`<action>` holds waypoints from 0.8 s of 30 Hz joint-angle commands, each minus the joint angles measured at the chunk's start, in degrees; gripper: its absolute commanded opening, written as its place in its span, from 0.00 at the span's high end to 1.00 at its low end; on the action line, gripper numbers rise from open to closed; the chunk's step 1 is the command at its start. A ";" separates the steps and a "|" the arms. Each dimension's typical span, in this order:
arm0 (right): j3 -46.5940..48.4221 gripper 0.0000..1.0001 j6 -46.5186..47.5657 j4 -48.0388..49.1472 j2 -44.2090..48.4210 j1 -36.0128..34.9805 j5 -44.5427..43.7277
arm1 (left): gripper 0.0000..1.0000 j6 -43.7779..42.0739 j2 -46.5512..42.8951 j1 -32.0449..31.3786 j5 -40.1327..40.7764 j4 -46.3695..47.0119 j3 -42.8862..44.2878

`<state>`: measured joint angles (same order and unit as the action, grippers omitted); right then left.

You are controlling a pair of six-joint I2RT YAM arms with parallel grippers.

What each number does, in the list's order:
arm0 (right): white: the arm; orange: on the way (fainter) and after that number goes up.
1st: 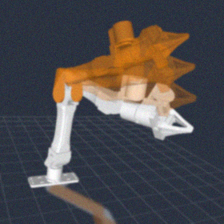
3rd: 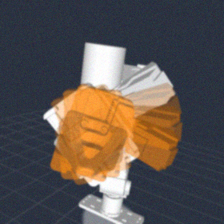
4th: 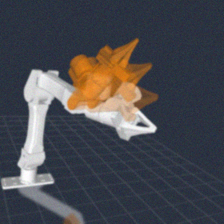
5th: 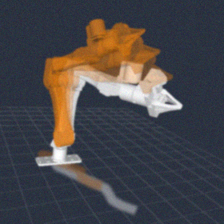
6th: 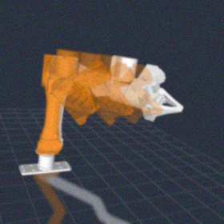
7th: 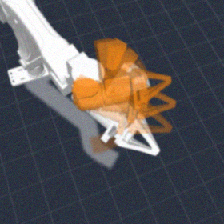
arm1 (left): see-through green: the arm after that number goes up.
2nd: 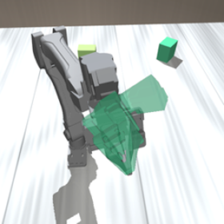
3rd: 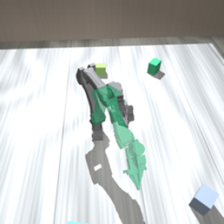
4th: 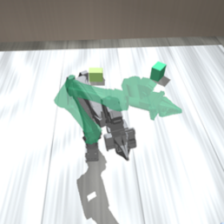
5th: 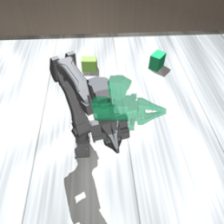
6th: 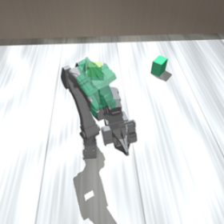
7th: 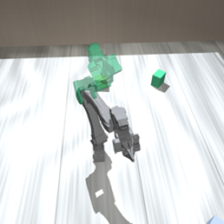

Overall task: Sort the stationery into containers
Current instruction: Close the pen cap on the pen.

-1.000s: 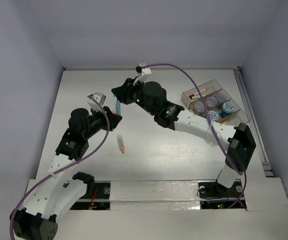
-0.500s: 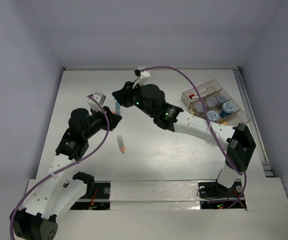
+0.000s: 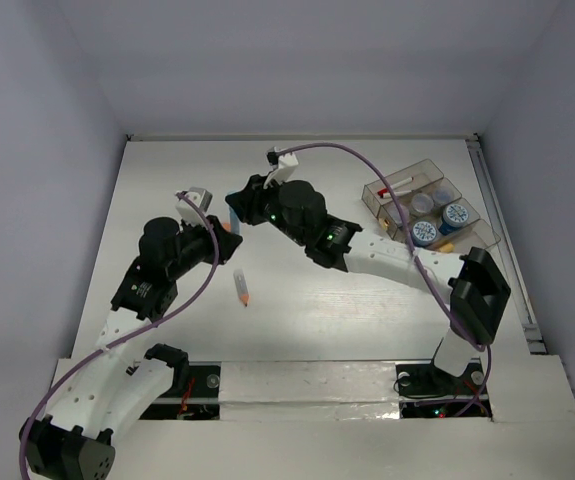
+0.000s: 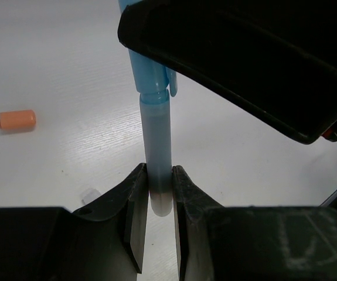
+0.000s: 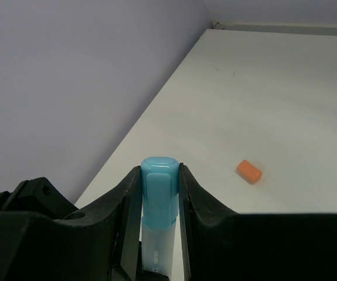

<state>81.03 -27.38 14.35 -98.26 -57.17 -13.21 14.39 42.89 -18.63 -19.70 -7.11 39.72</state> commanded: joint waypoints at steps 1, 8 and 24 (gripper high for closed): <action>-2.46 1.00 -0.48 2.70 2.45 -1.54 -0.85 | 1.00 -0.51 -1.41 -0.18 0.54 3.77 1.23; -7.81 1.00 -2.68 7.44 5.17 -2.77 -0.68 | 1.00 -0.51 -1.76 -0.18 0.72 3.95 1.23; -15.55 1.00 -3.82 4.56 6.76 -5.67 1.52 | 1.00 -0.42 -1.94 -0.18 0.54 4.13 1.14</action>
<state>67.79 -31.11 25.69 -92.68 -59.94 -15.55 14.37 41.60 -19.49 -22.79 -10.94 39.72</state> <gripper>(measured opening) 0.318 0.159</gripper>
